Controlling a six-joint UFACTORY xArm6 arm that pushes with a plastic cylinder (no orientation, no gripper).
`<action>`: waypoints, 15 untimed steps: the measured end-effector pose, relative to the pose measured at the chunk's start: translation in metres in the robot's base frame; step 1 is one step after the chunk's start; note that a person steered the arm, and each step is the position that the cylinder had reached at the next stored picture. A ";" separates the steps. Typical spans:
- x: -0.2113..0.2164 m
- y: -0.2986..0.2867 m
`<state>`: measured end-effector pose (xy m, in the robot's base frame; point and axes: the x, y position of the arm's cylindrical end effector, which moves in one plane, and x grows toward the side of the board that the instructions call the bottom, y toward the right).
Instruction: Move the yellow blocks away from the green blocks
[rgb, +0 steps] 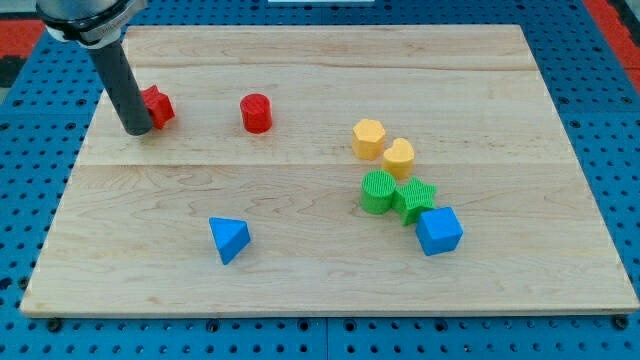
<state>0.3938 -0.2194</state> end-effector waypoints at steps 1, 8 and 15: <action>0.050 0.063; 0.028 0.326; 0.081 0.337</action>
<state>0.4745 0.1175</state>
